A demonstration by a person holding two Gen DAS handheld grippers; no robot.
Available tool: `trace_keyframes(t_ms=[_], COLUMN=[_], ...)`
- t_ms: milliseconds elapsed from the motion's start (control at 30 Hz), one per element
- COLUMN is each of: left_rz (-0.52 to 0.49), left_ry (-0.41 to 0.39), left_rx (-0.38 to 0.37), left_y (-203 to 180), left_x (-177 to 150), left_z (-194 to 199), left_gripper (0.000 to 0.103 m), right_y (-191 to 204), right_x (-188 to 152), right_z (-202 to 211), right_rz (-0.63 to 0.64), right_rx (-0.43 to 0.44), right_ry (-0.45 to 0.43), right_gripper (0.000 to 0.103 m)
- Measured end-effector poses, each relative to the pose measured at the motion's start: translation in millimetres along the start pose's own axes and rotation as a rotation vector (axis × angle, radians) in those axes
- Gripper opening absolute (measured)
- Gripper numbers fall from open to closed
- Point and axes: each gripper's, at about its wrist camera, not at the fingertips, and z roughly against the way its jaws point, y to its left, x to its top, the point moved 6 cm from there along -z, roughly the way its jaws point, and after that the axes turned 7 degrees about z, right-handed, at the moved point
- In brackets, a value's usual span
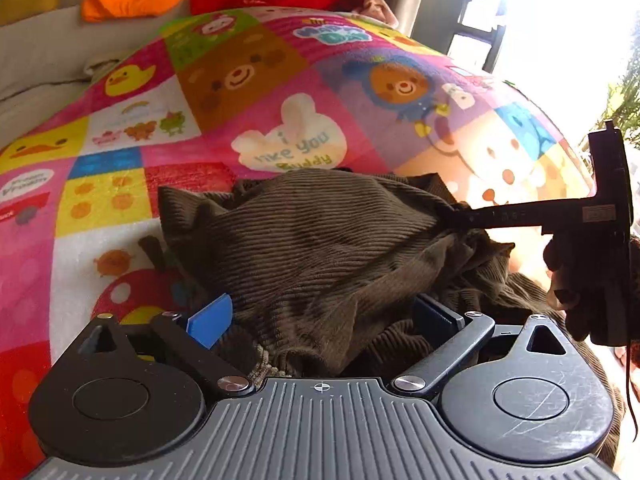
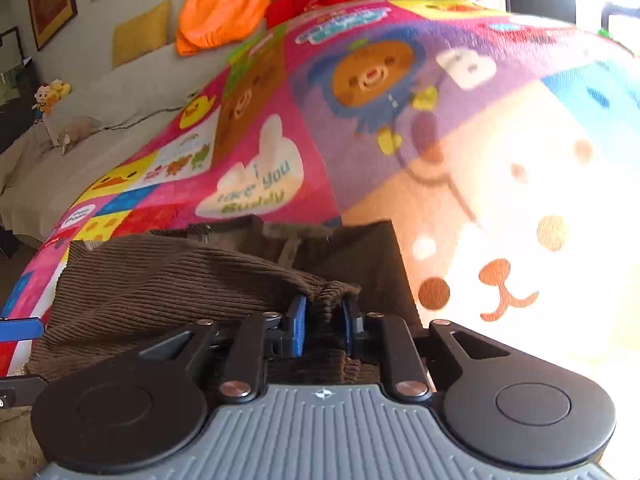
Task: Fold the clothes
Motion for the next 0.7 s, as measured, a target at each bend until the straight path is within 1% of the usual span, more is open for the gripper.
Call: trace_keyframes(t_ms=[33,100,167,233,333,400,433,467,500,533,567,600,633,700], left_rz=[0.015,0.078,0.155,0.226,0.324,0.370,0.368,0.349,0.324,0.307,0.295,0.287,0.280,0.269], left_ry=[0.002,-0.003,-0.006,0.002,0.031,0.058,0.057,0.055,0.058,0.062,0.065,0.066,0.066,0.050], left_rx=[-0.005,-0.029,-0.036,-0.036,-0.047,-0.059,-0.057,-0.047,-0.022,-0.001,0.010,0.017,0.023,0.056], left_y=[3.3,13.1,23.7,33.9,46.7,53.1,54.8,55.3,56.1,57.6,60.1,64.3,68.8,78.3], left_x=[-0.5,1.9,6.9,12.1,19.4,23.2,26.3,29.6,33.3,36.4,40.2,44.6,49.1,61.4], left_z=[-0.3,1.4,-0.4,-6.4,-19.5,-28.9,-32.0,-34.2,-37.0,-39.6,-42.5,-46.7,-51.1,-59.9], left_gripper=[0.099,0.099,0.100,0.099,0.099,0.099,0.097,0.094,0.075,0.060,0.056,0.047,0.037,0.031], right_y=[-5.2,-16.0,-25.7,-30.2,-31.5,-34.4,-35.7,-36.5,-37.3,-36.7,-34.1,-29.3,-24.4,-12.3], right_x=[-4.0,-7.4,-6.2,-2.7,-2.4,-7.2,-12.0,-16.7,-20.0,-21.3,-21.5,-21.3,-21.1,-20.7], right_z=[4.2,18.5,34.0,40.0,30.7,15.0,4.8,-3.2,-7.5,-8.4,-8.5,-8.8,-9.1,-10.6], right_rz=[-0.015,-0.041,-0.050,-0.017,0.031,0.006,-0.020,-0.045,-0.065,-0.076,-0.081,-0.092,-0.103,-0.098], right_rx=[0.008,0.035,0.066,0.065,0.025,0.055,0.085,0.109,0.122,0.129,0.136,0.148,0.160,0.154], right_ry=[-0.012,-0.050,-0.093,-0.114,-0.118,-0.084,-0.054,-0.036,-0.044,-0.063,-0.069,-0.070,-0.072,-0.079], right_gripper=[0.035,0.049,0.055,0.055,0.055,0.056,0.057,0.059,0.061,0.063,0.062,0.055,0.051,0.050])
